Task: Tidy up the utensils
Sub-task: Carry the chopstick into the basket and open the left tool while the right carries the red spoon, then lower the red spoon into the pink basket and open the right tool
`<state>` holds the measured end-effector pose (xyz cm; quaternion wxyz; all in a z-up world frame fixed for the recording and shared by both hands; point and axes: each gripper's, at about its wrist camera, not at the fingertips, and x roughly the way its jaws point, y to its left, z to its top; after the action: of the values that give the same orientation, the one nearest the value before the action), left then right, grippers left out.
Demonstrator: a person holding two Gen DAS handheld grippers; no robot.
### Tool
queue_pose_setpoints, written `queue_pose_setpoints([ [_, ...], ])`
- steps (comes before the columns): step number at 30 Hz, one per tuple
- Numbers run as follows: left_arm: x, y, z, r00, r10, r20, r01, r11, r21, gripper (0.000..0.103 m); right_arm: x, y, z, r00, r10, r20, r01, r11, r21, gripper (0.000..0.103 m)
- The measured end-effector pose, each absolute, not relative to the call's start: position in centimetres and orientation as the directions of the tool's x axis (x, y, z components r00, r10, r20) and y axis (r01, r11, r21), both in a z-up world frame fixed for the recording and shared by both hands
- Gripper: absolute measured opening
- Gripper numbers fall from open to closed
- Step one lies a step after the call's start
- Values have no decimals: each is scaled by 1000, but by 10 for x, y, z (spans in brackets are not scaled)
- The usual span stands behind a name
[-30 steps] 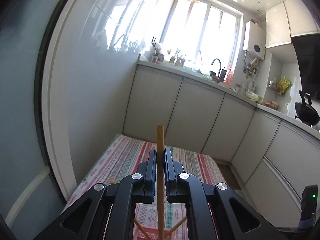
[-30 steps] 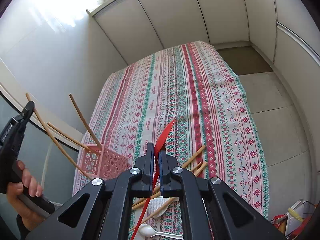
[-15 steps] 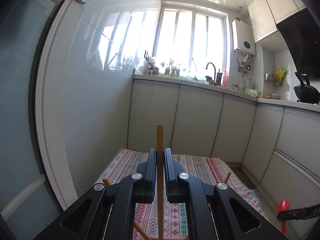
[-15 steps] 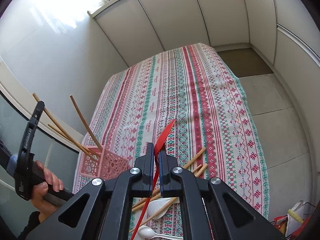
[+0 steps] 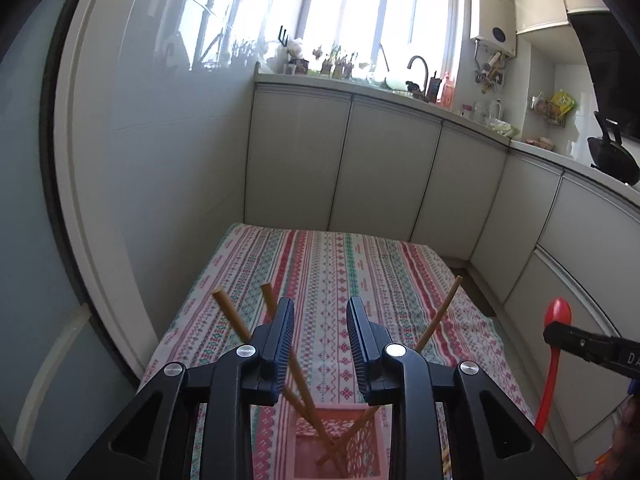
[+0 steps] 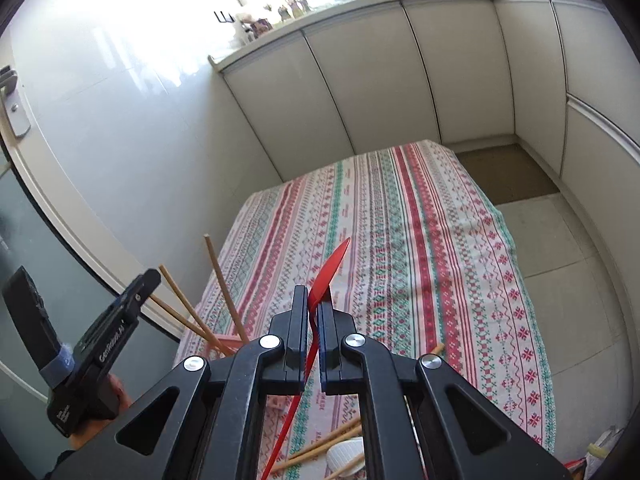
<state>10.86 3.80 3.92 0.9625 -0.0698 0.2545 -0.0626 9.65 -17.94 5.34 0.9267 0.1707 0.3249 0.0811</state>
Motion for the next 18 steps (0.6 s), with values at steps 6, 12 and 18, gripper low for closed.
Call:
queue_pose_setpoints([
  [6,87,70,42,769,-52,-637,-30,993,-118,61,96,-120,79,876,203,-438,-105,966,237,4],
  [12,85,101,23,697,35,-716,-119,991,-67,70,103,-65,76,937,124,-328,-115,992,48,4],
  [18,96,112,5,627,16,-779,-112,991,-69,70,116,-29,50,956,75,-282,-102,991,-83,4],
])
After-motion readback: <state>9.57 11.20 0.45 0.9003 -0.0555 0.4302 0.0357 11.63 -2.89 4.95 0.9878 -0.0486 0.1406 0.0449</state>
